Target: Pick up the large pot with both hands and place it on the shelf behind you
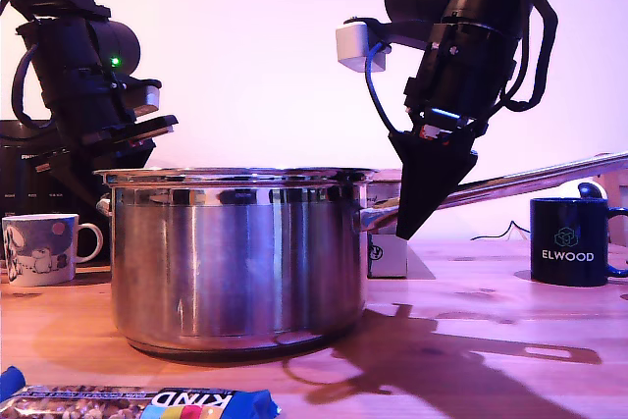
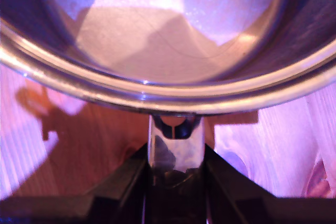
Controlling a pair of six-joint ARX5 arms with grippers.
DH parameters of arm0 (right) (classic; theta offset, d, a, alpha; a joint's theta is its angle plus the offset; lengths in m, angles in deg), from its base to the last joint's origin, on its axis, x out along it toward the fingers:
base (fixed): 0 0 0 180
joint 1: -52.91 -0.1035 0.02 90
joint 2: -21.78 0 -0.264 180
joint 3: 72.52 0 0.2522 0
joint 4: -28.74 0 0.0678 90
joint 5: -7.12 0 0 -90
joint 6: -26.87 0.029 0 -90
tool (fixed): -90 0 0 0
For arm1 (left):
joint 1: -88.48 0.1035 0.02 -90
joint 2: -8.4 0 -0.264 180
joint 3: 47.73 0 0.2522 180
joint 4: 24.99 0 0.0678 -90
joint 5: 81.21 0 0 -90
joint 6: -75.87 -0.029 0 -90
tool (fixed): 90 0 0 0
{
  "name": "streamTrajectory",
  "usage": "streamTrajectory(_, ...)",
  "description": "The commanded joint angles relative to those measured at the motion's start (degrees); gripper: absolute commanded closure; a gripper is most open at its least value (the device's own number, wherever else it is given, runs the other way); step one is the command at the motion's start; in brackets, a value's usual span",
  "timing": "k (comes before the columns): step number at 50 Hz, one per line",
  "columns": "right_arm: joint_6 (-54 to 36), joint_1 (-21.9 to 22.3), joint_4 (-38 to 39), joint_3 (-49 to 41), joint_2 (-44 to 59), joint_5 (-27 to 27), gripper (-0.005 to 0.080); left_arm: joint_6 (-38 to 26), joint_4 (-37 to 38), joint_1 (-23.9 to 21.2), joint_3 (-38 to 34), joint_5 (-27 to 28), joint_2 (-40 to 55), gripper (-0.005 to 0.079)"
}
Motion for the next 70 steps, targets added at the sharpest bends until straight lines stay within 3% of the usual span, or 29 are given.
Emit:
streamTrajectory(1, -0.1, -0.1, 0.2, 1.5, 0.1, 1.2, 0.0765, -1.7, 1.2, 0.5, 0.2, -0.4, 1.6, 0.0766)
streamTrajectory(24, -0.1, 0.0, -9.8, 11.5, 0.1, 1.5, 0.0765, -1.7, 9.9, 0.4, 6.2, -1.0, 1.4, 0.0766)
streamTrajectory(47, -0.1, 0.0, -14.0, 16.8, 0.1, 2.5, 0.0765, -1.7, 19.8, -0.7, 15.2, -1.9, 1.4, 0.0766)
streamTrajectory(70, -0.2, 0.1, -20.9, 27.0, 0.1, 2.1, 0.0765, -1.6, 23.5, -2.0, 20.4, -1.8, 1.4, 0.0766)
